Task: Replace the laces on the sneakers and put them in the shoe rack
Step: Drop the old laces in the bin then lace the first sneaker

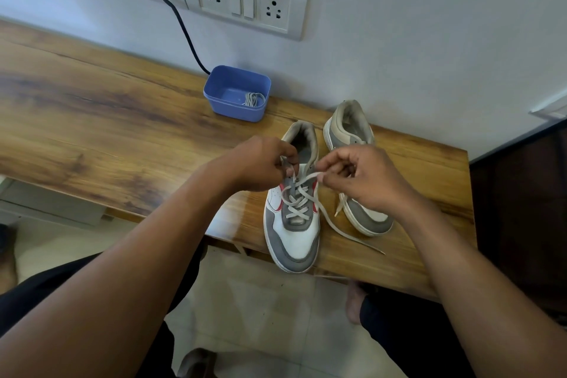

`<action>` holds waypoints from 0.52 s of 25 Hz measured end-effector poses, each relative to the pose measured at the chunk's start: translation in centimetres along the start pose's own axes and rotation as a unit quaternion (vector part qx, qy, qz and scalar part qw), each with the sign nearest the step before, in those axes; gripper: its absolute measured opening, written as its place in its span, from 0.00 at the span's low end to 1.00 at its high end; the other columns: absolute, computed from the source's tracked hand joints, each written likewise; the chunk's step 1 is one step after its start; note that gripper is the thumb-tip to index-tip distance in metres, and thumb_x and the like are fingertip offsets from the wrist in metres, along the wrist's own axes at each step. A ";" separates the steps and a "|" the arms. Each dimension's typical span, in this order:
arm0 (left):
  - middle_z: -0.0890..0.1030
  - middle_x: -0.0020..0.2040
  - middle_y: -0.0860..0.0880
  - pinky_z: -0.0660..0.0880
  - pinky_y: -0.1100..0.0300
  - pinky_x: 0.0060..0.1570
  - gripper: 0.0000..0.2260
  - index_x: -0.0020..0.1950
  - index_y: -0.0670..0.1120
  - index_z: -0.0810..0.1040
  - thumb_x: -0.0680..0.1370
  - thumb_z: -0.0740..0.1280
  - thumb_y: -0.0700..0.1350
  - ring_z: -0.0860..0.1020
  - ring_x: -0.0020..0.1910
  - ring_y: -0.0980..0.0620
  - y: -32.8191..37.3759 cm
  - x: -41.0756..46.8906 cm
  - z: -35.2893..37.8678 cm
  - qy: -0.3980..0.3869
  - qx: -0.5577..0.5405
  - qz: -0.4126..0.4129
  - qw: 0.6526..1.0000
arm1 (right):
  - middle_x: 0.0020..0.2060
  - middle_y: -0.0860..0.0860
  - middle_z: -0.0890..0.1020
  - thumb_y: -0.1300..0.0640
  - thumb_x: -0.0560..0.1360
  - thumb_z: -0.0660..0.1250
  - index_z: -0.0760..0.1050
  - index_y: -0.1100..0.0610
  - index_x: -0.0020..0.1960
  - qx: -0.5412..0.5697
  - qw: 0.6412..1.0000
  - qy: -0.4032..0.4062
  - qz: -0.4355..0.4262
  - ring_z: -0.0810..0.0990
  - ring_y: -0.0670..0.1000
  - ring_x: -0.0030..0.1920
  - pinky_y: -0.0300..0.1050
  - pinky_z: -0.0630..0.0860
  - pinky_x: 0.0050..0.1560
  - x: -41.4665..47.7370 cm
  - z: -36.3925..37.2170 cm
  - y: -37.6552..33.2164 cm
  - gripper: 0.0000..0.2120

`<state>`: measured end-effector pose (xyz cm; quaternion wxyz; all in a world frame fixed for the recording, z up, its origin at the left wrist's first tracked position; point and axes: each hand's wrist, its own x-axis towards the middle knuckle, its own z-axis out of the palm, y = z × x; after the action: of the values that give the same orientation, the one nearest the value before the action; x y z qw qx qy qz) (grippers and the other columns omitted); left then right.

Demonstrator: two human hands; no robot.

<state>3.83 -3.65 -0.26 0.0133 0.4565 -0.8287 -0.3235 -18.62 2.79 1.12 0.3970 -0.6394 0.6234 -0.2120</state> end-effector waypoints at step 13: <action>0.78 0.45 0.53 0.76 0.55 0.46 0.09 0.57 0.56 0.82 0.80 0.67 0.46 0.78 0.47 0.49 -0.2 0.2 0.2 0.014 0.011 -0.004 1.000 | 0.34 0.53 0.86 0.66 0.77 0.75 0.87 0.58 0.47 0.035 0.998 0.055 0.015 0.85 0.47 0.32 0.37 0.80 0.32 -0.2 -1.3 -0.5 0.05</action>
<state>3.85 -3.76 -0.58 0.0181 0.4646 -0.8299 -0.3083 -19.33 2.60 2.30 0.3879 -0.6027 0.6461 -0.2624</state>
